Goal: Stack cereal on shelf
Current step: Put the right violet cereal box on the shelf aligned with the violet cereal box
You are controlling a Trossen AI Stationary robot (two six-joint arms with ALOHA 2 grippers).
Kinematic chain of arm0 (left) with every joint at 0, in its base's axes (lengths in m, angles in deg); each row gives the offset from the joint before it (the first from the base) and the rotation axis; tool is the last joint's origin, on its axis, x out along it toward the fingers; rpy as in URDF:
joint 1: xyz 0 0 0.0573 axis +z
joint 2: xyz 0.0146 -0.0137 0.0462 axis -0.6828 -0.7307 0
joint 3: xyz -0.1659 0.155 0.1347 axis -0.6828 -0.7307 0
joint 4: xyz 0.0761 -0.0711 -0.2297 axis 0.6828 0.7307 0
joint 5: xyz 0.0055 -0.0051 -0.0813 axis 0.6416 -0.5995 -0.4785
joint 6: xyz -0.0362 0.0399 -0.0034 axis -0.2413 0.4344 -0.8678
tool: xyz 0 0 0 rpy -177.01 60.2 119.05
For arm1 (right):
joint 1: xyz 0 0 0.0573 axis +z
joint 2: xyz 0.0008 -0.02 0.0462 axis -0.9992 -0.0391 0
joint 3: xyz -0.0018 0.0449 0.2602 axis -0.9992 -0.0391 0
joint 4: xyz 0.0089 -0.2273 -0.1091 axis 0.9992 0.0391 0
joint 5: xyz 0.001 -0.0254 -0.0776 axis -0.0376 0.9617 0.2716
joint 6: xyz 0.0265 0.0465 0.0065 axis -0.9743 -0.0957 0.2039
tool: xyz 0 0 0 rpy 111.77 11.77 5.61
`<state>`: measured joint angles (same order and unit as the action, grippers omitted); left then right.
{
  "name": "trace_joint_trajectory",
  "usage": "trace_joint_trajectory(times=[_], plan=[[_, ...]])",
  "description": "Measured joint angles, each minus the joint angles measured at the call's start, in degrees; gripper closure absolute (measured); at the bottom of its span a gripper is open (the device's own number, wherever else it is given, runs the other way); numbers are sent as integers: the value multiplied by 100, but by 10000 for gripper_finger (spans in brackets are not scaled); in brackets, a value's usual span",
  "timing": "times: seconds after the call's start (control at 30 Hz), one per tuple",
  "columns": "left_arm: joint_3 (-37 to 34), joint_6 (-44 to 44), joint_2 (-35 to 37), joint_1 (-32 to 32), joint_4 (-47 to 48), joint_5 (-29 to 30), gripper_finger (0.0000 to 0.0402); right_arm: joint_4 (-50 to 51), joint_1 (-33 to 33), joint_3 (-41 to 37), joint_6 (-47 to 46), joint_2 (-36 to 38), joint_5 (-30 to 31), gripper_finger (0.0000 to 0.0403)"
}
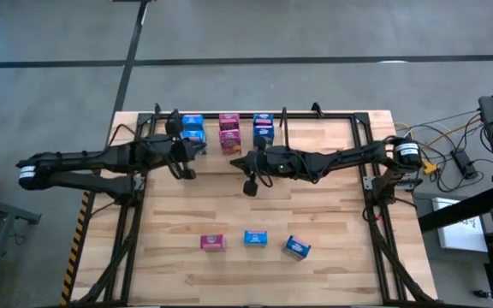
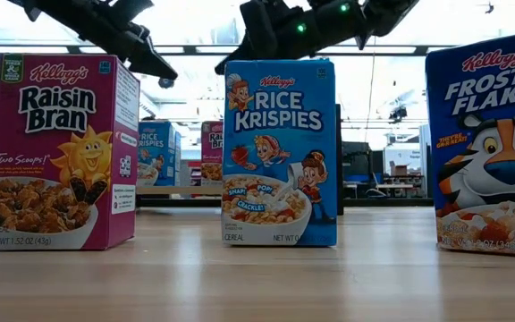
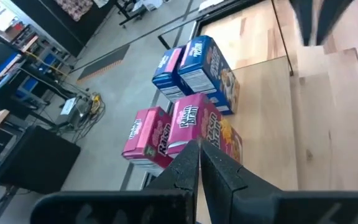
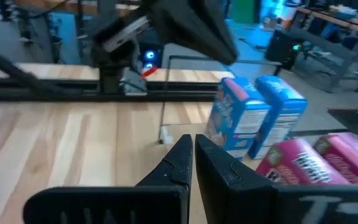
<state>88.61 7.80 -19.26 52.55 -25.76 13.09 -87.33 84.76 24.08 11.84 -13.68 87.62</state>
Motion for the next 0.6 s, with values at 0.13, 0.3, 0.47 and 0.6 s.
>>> trace_joint_trajectory(times=[0.13, 0.3, 0.47, 0.6], plan=[[0, -78, 250, -2, 109, 10, 401, 85, -30, 124, -18, 0, 277, 394], [0, -260, 560, -2, 485, 136, 401, 93, -83, 234, -18, 0, 367, 394], [0, -451, 728, -2, 963, 271, 401, 94, -172, 355, -20, 0, 371, 394], [0, -595, 768, -2, 1264, 273, 401, 113, -283, 429, -216, 0, 371, 394]])
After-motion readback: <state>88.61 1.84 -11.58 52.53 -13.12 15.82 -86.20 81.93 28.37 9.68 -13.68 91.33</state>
